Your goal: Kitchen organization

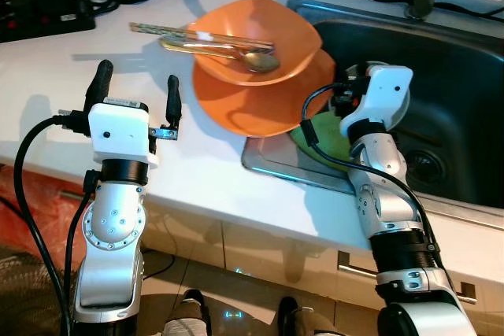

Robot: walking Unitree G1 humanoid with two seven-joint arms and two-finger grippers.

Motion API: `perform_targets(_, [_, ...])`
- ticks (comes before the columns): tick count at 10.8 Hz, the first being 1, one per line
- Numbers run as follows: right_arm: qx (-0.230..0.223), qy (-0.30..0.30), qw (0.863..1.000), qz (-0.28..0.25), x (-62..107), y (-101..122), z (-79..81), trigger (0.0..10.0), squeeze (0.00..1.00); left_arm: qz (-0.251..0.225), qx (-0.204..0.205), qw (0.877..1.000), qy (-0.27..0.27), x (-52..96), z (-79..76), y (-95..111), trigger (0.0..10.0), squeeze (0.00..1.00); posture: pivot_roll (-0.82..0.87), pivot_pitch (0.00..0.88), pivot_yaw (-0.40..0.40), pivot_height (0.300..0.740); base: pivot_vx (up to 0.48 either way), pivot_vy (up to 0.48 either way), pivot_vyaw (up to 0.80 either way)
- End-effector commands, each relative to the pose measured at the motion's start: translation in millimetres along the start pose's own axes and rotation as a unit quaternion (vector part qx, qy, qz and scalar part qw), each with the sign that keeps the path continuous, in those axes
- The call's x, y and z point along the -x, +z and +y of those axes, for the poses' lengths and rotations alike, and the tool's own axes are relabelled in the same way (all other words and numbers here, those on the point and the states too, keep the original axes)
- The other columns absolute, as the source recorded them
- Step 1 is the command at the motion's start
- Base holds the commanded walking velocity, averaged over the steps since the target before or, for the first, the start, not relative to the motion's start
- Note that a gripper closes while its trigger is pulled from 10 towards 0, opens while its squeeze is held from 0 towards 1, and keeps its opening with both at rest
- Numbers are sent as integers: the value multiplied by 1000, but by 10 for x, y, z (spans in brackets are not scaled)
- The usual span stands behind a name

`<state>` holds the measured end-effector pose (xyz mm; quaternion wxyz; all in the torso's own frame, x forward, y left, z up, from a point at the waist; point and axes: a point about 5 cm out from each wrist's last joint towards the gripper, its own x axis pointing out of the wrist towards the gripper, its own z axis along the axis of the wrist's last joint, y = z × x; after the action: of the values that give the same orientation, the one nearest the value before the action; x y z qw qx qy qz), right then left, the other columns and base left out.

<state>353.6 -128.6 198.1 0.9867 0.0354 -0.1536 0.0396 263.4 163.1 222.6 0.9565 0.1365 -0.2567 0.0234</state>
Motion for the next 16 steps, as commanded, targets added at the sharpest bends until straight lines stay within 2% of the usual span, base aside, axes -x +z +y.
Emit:
perform_targets(1, [-25, 16, 997, 65, 173, -332, 98, 10000, 0, -9, 6, 1000, -11, -5, -40, 56, 10000, 0, 232, 262, -1, 740, 0, 0, 0])
perform_targets(3, [-30, 30, 997, 67, 186, -335, 159, 10000, 0, -9, 8, 1000, -15, -13, -49, 61, 10000, 0, 231, 264, -1, 740, 0, 0, 0])
perform_targets(14, [-142, 104, 980, 88, 252, -290, 509, 10000, 0, -25, 22, 999, -41, -95, -116, 171, 10000, 0, 230, 265, 0, 740, 0, 0, 0])
perform_targets(16, [-140, 99, 982, 80, 253, -251, 500, 10000, 0, -27, 24, 998, -43, -101, -124, 179, 10000, 0, 227, 264, 1, 740, 0, 0, 0])
